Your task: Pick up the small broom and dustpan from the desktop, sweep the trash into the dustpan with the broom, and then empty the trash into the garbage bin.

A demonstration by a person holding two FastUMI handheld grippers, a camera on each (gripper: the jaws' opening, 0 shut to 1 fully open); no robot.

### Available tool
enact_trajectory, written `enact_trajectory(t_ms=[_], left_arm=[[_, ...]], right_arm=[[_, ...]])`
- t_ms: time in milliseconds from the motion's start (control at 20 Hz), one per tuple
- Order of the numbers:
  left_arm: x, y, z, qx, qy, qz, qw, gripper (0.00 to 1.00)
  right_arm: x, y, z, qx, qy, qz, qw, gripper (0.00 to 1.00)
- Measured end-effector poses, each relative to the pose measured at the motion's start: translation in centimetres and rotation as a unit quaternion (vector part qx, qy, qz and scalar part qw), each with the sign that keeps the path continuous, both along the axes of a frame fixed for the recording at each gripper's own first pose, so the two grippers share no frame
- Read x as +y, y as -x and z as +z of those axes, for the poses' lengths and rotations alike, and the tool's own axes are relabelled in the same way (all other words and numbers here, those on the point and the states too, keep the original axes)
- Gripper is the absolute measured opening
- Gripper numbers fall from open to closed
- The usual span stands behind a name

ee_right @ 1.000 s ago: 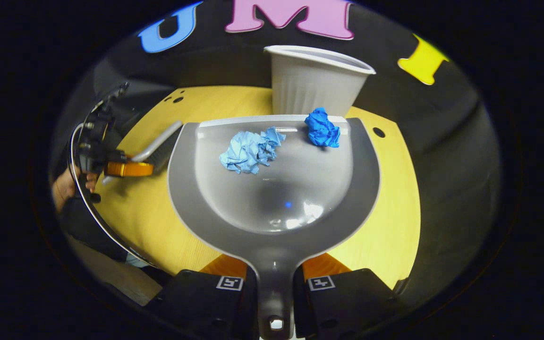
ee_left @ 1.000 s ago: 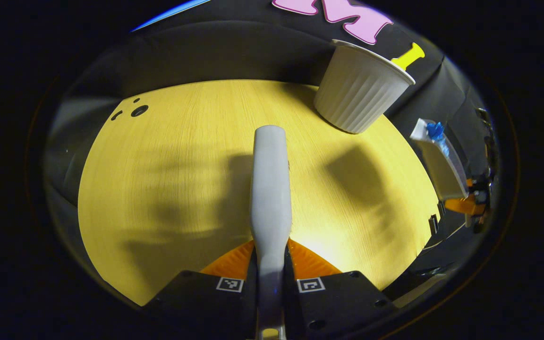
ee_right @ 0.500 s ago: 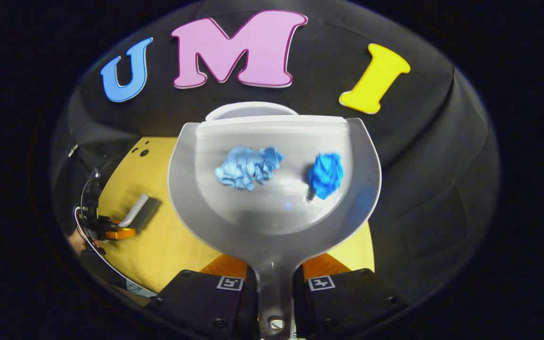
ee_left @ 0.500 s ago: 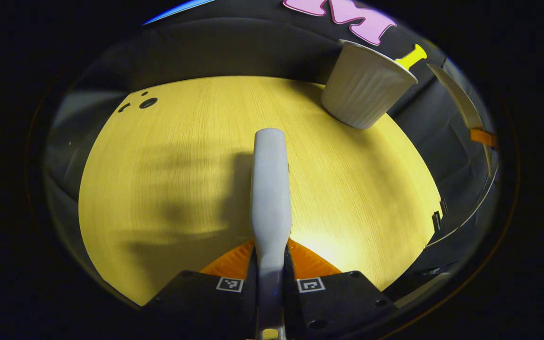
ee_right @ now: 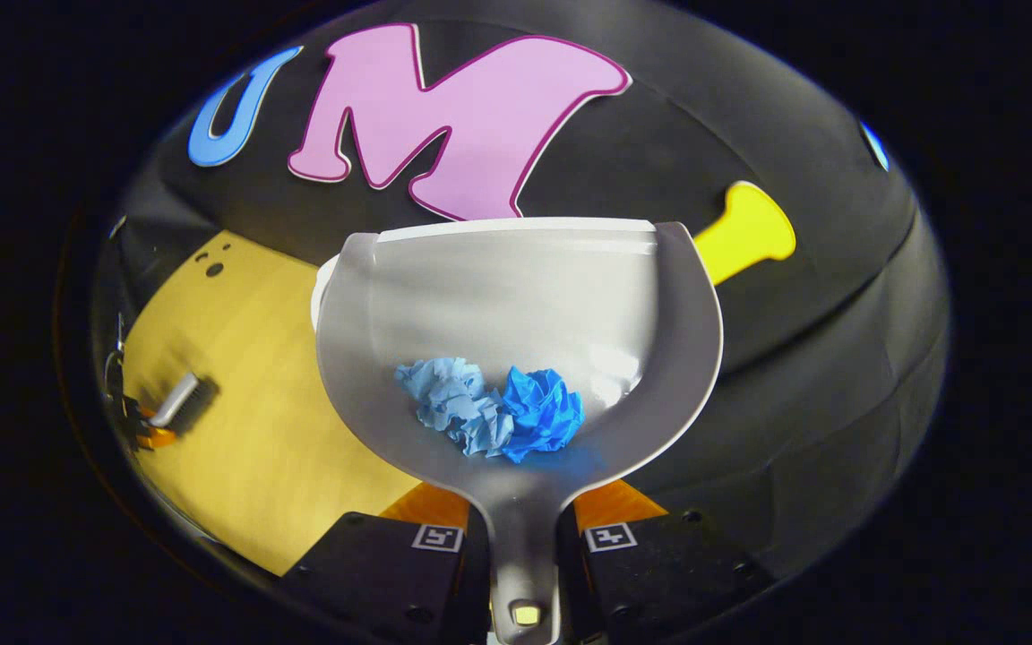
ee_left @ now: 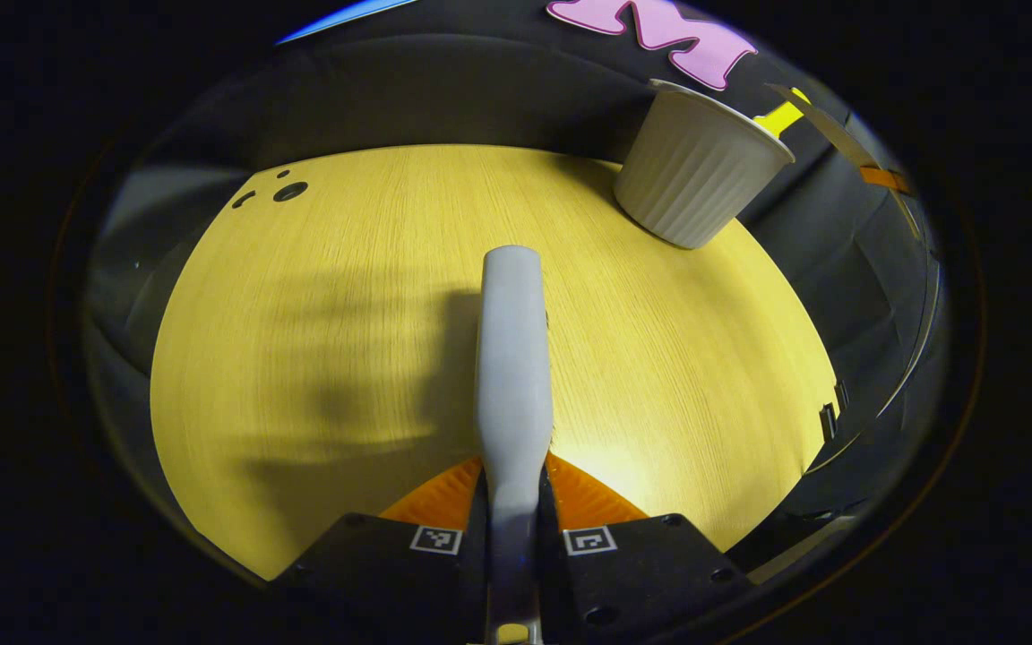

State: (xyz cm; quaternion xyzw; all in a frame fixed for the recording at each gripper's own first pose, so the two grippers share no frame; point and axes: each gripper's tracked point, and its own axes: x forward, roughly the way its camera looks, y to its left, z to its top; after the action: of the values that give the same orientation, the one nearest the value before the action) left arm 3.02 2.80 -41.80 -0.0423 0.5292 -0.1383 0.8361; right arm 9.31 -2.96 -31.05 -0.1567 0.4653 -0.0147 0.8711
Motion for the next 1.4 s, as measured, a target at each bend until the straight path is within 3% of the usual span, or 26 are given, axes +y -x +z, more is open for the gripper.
enact_trajectory(t_ms=[250, 450, 650, 850, 1200, 1400], left_arm=[[-0.1, 0.0, -0.1, 0.0, 0.003, 0.002, 1.0, 0.27], [-0.3, -0.2, -0.4, 0.001, 0.003, 0.004, 1.0, 0.27], [-0.5, -0.2, -0.4, 0.001, 0.004, 0.001, 1.0, 0.27], [-0.6, -0.3, -0.5, 0.0, 0.003, 0.0, 1.0, 0.27], [-0.9, -0.5, -0.8, 0.001, 0.003, -0.001, 1.0, 0.27], [-1.3, -0.8, -0.9, 0.0, 0.002, -0.003, 1.0, 0.27]], right_arm=[[-1.9, -2.3, -0.1, 0.05, 0.082, 0.055, 0.994, 0.34], [-3.0, -3.7, -0.3, 0.082, 0.154, 0.103, 0.979, 0.34], [-3.8, -3.7, 1.0, 0.121, 0.213, 0.149, 0.958, 0.34], [-3.7, -4.4, 1.1, 0.153, 0.274, 0.206, 0.927, 0.34], [-3.8, -5.3, 0.8, 0.183, 0.317, 0.248, 0.897, 0.34], [-3.8, -5.3, 0.6, 0.181, 0.311, 0.248, 0.9, 0.34]])
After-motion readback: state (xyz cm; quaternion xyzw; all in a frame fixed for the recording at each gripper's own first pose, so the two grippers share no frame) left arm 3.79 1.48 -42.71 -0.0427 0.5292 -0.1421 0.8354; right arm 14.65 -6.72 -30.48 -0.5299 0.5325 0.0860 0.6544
